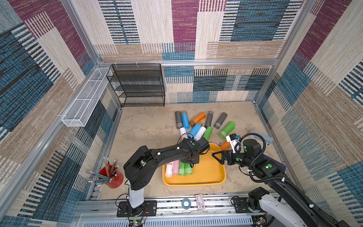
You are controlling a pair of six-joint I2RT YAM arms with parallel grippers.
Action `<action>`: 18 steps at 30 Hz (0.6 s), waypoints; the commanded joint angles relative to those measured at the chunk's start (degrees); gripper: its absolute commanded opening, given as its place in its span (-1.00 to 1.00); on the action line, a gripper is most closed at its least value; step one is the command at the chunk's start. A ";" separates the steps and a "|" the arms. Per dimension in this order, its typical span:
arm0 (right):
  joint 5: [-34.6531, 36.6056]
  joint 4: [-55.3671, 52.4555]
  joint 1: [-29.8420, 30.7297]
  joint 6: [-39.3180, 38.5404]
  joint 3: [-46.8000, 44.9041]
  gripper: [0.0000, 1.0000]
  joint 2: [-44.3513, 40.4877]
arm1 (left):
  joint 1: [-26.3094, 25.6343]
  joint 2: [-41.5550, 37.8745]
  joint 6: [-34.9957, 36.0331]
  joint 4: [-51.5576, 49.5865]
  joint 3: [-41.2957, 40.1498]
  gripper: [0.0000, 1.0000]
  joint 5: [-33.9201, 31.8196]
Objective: Put the roll of trash bags into the storage box
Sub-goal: Place the roll of trash bags in the storage box.
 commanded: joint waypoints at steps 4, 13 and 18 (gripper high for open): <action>-0.98 1.26 0.02 -0.17 -0.07 0.99 -0.34 | 0.07 1.01 -1.76 -2.60 0.26 -0.29 -2.06; -1.20 1.44 0.03 -0.21 -0.23 0.99 -0.17 | 0.11 1.23 -2.16 -2.53 -0.07 -0.29 -2.24; -1.21 1.46 0.04 -0.11 -0.33 0.98 -0.57 | 0.07 1.82 -2.67 -2.43 -0.20 -0.28 -2.33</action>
